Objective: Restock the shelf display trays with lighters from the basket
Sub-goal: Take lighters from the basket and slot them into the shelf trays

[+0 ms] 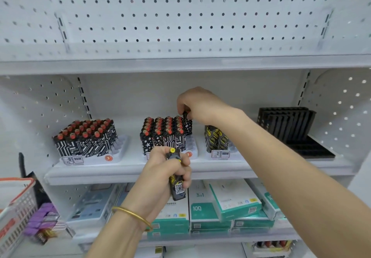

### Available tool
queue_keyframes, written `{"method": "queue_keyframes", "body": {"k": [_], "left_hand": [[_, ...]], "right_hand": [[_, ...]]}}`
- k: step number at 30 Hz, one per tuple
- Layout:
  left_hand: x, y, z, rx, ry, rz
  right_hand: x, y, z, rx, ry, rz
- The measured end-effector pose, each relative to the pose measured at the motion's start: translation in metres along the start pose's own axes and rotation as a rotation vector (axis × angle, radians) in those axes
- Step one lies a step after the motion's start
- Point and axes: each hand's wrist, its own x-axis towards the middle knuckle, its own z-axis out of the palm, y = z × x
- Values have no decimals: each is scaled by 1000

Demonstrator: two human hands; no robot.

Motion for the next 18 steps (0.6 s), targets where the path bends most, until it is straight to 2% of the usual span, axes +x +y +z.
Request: {"method": "queue_keyframes", "body": {"k": [13,18], "left_hand": [[-4,4,-5,-7,-75,-43],[-7,7,-7,-19,-87,-37]], "right_hand": [[10,3,-3,32,-71,-79],[11,7,8,-71,-64,-78]]}}
